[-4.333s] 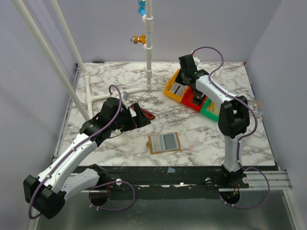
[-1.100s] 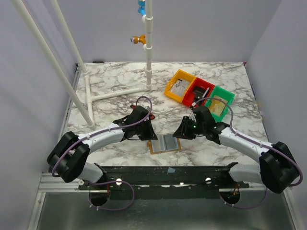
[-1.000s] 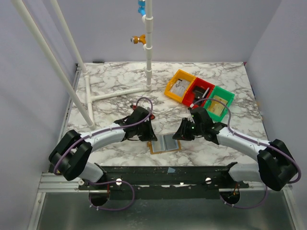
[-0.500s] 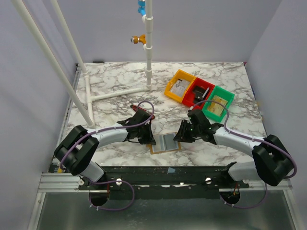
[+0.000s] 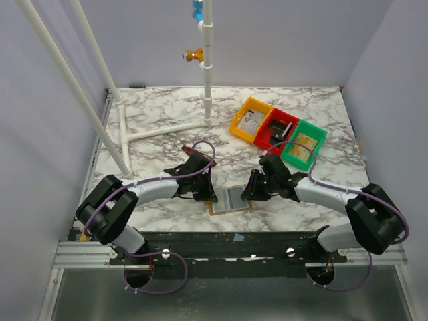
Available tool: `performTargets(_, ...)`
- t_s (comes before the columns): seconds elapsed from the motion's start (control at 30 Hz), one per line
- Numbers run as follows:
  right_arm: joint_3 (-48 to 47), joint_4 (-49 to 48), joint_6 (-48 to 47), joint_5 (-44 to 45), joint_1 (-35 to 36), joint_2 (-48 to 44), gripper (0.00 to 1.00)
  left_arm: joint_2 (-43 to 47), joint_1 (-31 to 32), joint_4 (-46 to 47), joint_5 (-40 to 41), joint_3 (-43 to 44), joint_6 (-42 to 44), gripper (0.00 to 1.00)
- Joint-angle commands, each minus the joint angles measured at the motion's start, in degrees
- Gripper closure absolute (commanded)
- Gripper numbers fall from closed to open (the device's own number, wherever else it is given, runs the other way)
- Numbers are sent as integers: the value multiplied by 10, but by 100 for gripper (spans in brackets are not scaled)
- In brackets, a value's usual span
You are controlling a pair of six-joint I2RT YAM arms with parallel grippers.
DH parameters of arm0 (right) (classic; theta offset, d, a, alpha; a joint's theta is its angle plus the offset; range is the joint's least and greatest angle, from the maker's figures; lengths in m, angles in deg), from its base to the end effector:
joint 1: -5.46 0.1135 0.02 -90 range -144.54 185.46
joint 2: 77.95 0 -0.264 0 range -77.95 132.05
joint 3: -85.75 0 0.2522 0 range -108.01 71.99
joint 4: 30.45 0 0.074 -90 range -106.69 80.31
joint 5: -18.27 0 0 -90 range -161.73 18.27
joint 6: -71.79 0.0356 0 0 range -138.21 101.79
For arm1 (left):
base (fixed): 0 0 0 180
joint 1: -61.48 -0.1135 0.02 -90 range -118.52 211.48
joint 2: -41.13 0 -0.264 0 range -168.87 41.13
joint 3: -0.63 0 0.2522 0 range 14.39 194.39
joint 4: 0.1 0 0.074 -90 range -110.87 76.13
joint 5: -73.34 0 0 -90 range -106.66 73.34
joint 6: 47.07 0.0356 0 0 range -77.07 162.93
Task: Take the credit cards out of the card holder
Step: Remove the credit card from the card holder.
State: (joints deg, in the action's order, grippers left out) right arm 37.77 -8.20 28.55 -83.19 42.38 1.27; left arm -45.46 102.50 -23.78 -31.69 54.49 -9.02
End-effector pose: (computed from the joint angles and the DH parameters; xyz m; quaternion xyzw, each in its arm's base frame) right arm 0.1965 0.1565 0.1545 0.0499 0.9441 0.2785 0.1690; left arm 0.2025 -0.1884 0.1504 -0.0528 0.9484 -0.2940 0.1064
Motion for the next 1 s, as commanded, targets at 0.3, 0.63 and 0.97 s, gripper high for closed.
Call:
performTargets(0.3, -10, 10, 6, 8, 11, -19, 63, -13, 3, -7, 5, -1, 4, 100)
performTargets(0.63, -2, -1, 13, 12, 18, 2, 63, -14, 3, -6, 5, -1, 5, 100)
performTargets(0.97, 5, -13, 14, 2, 18, 13, 63, -13, 3, -5, 4, -3, 4, 100)
